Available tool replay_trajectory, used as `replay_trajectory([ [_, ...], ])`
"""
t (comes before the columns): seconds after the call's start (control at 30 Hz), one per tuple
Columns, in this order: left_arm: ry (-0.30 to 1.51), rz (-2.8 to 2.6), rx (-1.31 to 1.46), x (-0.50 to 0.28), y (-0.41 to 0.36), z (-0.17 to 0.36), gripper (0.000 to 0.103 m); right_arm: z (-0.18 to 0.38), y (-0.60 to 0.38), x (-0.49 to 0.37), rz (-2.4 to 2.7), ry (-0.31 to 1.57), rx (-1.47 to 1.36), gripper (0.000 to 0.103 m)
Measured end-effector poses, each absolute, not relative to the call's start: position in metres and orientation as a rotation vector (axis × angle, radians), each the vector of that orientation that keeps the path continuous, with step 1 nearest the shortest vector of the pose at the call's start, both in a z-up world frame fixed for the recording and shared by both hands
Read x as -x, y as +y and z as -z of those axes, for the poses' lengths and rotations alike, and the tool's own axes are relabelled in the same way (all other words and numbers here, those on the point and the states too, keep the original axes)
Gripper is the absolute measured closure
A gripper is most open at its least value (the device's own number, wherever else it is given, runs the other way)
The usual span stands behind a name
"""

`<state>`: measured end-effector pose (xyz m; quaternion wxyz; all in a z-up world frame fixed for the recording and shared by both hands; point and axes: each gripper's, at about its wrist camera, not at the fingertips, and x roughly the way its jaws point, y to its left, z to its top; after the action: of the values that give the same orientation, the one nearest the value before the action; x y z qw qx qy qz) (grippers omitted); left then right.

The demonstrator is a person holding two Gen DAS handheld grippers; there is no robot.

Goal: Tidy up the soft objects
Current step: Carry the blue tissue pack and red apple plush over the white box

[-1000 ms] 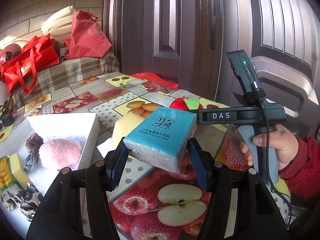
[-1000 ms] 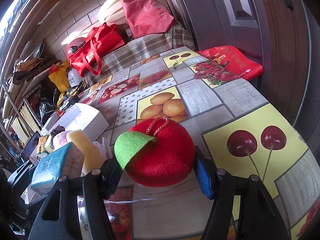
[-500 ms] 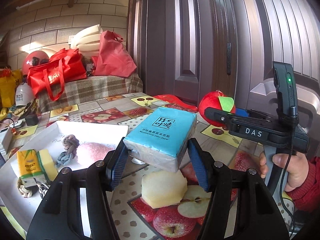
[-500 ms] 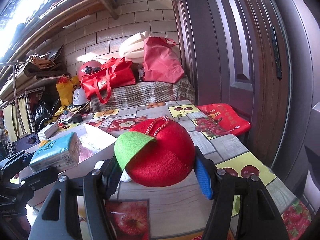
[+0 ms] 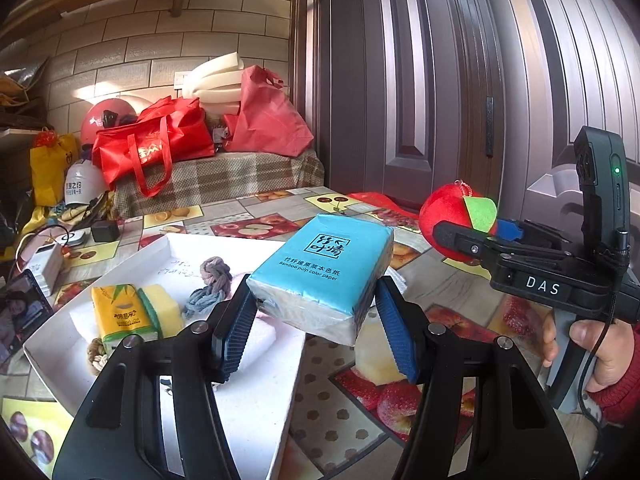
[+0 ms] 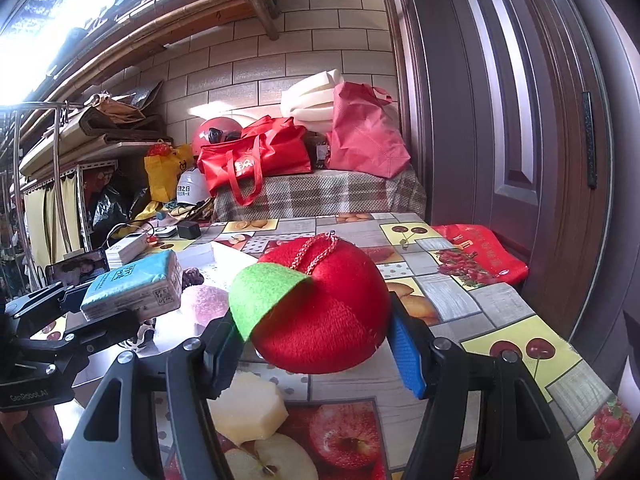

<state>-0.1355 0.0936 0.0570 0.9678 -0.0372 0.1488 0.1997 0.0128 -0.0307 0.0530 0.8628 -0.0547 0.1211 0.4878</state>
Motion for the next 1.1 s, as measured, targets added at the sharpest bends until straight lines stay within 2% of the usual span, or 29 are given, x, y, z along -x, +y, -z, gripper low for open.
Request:
replay_trajectory([
  [1.1,0.258,-0.68,0.236,0.215,0.211,-0.048,0.043,-0.038,0.072,0.049,-1.217,0.324,0.298,0.038],
])
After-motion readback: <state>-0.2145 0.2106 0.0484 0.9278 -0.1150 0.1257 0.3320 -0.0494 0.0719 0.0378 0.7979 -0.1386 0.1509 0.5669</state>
